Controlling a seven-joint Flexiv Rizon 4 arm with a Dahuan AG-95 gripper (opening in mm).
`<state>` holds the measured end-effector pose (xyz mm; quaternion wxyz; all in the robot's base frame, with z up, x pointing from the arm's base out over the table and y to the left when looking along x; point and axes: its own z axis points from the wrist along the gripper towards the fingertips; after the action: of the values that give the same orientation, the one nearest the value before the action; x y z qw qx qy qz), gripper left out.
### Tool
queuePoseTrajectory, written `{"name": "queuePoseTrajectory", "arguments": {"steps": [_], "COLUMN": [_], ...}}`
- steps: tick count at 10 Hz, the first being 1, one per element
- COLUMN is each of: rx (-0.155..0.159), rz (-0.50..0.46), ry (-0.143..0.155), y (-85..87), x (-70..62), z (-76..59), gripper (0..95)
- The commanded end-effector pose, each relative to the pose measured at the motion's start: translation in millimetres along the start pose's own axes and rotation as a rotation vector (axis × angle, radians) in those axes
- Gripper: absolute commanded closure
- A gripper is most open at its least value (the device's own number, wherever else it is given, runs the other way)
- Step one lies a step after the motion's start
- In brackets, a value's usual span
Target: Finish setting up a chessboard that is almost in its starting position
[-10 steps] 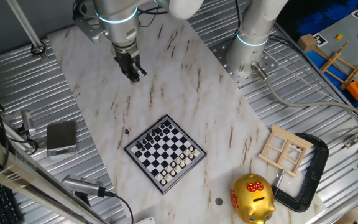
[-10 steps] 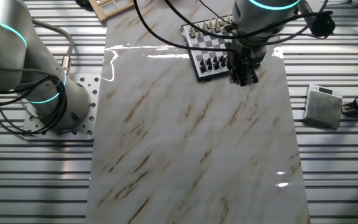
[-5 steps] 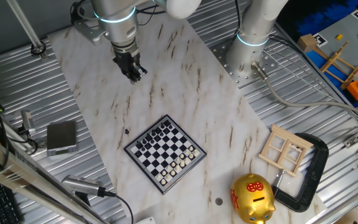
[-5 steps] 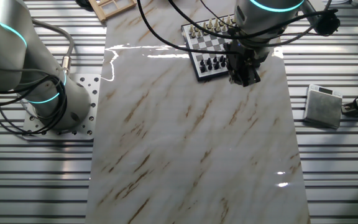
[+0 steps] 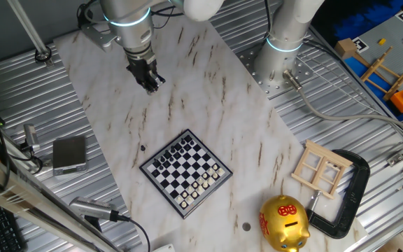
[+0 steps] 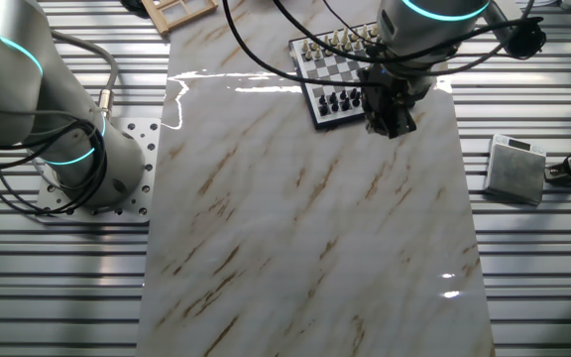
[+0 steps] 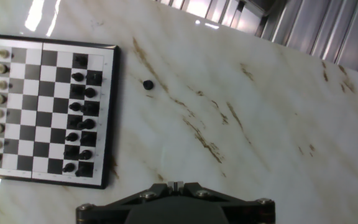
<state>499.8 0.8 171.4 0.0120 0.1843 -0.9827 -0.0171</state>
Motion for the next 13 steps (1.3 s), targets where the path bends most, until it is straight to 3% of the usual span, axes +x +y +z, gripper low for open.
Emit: {"name": "queuePoseTrajectory", "arguments": {"steps": [1,2,5,7,9,13], "rx": [-0.005,-0.008,-0.016,-0.033,-0.055,-0.052], "rz": [0.004,0.013,0.033,0.026,0.019,0.021], "ry": [0.005,0.004,0.020,0.016,0.018,0.021], "y": [1.8,4.4,13.6,11.1,6.0,5.8], "x": [-5.0,-10.7,-53.7,-73.0,-89.4,-111.8], "z": [2.6,5.9,23.5,33.4,41.6,57.6], "gripper": [95.0,95.0,95.0,95.0,95.0,95.0]}}
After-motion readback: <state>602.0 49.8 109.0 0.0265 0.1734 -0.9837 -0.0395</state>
